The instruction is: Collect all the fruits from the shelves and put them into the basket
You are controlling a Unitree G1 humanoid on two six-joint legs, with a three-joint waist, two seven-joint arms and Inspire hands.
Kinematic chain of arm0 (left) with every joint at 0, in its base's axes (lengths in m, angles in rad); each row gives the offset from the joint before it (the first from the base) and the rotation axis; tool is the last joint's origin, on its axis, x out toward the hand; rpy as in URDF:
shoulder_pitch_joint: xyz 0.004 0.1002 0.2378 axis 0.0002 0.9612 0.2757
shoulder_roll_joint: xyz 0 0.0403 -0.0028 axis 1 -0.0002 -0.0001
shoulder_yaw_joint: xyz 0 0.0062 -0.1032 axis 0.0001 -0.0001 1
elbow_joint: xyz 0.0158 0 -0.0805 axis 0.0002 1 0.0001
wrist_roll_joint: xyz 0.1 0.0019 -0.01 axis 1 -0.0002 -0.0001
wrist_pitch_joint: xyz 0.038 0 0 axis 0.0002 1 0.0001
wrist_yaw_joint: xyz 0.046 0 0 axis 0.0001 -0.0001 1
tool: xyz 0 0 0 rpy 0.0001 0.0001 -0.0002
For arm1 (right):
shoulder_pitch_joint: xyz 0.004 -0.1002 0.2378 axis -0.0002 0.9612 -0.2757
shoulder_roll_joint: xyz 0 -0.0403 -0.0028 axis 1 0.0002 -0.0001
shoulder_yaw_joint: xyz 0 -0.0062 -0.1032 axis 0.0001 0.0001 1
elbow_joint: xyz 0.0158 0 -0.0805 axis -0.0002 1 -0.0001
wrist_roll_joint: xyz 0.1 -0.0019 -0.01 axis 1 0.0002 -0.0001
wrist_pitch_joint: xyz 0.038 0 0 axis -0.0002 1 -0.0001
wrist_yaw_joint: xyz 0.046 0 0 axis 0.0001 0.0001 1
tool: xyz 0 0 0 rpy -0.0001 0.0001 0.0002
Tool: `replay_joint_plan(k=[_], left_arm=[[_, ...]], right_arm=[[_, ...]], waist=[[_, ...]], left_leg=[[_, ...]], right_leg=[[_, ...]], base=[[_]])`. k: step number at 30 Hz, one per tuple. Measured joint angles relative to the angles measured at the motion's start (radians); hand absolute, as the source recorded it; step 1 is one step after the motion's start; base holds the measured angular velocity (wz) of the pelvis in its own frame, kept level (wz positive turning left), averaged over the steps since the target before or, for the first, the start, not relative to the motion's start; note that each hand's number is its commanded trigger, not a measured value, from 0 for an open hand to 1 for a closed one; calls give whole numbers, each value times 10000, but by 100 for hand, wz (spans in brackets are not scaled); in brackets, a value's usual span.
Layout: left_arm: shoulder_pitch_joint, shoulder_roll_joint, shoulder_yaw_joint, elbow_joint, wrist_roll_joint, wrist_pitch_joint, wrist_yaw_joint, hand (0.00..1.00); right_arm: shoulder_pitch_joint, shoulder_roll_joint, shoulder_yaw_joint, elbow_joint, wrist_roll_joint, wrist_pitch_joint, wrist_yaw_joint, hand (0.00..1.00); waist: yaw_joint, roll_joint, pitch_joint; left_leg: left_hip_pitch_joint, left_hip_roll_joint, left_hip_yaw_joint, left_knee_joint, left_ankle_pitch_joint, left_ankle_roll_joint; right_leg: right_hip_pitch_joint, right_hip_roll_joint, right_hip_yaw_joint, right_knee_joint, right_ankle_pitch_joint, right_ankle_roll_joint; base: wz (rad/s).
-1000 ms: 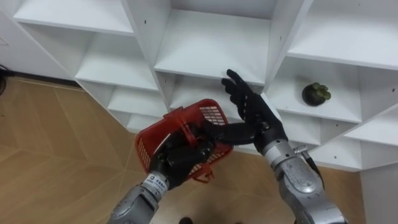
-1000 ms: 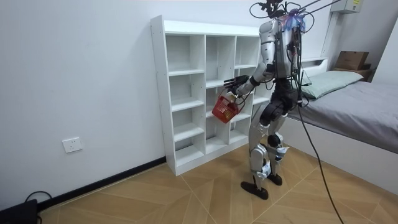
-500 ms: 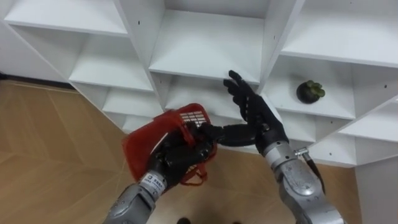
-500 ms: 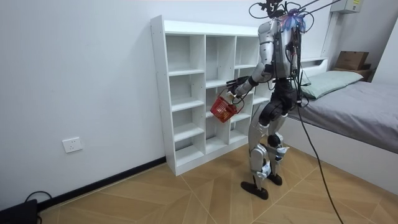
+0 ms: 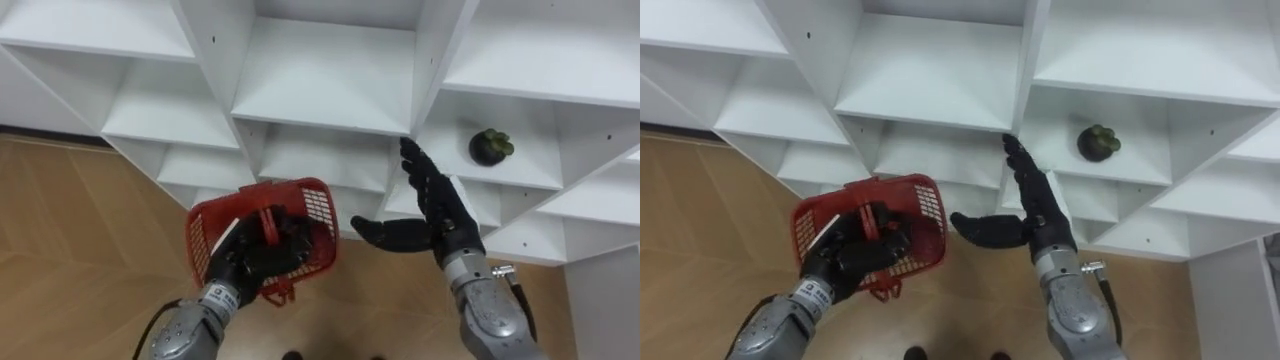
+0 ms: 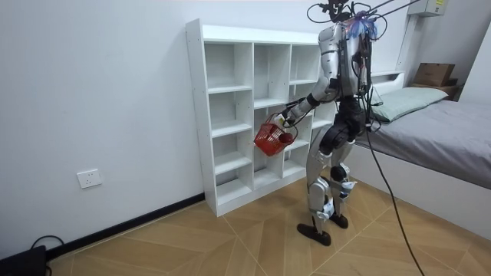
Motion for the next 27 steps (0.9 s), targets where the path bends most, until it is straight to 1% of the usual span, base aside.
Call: replay_joint_plan(k=[3, 4, 6, 8, 11, 16, 20, 27], left_arm=[[40, -30, 113, 37, -5, -44, 245, 100], [55, -47, 155, 132, -17, -151, 304, 100], [88, -94, 217, 219, -36, -218, 454, 100], [89, -110, 248, 540, -39, -353, 517, 100], [85, -142, 268, 955, -40, -362, 667, 100], [80, -306, 271, 1138, -38, -361, 687, 100], [81, -303, 261, 1142, -42, -357, 687, 100], [83, -302, 265, 1203, -32, -197, 684, 100]], right_arm=[[48, 5, -46, -4, -54, -112, -376, 0], [76, 3, -83, -1, -63, -194, -569, 0], [108, 9, -242, -3, -68, -372, -779, 0], [174, 14, -414, -7, -67, -527, -1168, 0], [232, 24, -493, -7, -101, -600, -1609, 0], [268, 86, -731, -6, -436, -767, -2066, 0], [266, 91, -753, -3, -427, -831, -2402, 0], [213, 100, -756, 341, -435, -830, -2942, 0]], waist=[[-68, 32, -20], [-107, 30, -22], [-133, 40, -29], [-224, 60, -56], [-299, 63, -58], [-309, 67, -60], [-279, 75, -65], [-264, 82, -70]], left_leg=[[49, 19, 96, -43, 0, 0], [103, 17, 129, -71, 0, 0], [169, 17, 198, -115, 1, 1], [211, 14, 249, -133, 2, 2], [323, 19, 341, -189, 2, 1], [347, 26, 368, -209, 2, 1], [345, 41, 375, -252, 6, -8], [347, 69, 373, -337, 30, -45]], right_leg=[[-18, 1, 107, 9, 53, 1], [3, 1, 139, 17, 53, 1], [15, 6, 180, 24, 55, 4], [35, 22, 174, 28, 59, 7], [97, 28, 191, 5, 59, 7], [103, 38, 201, -14, 63, 5], [87, 57, 211, -47, 71, -6], [94, 84, 217, -185, 125, -33]], base=[[-13], [-8], [-10], [-4], [-6], [-1], [0], [0]])
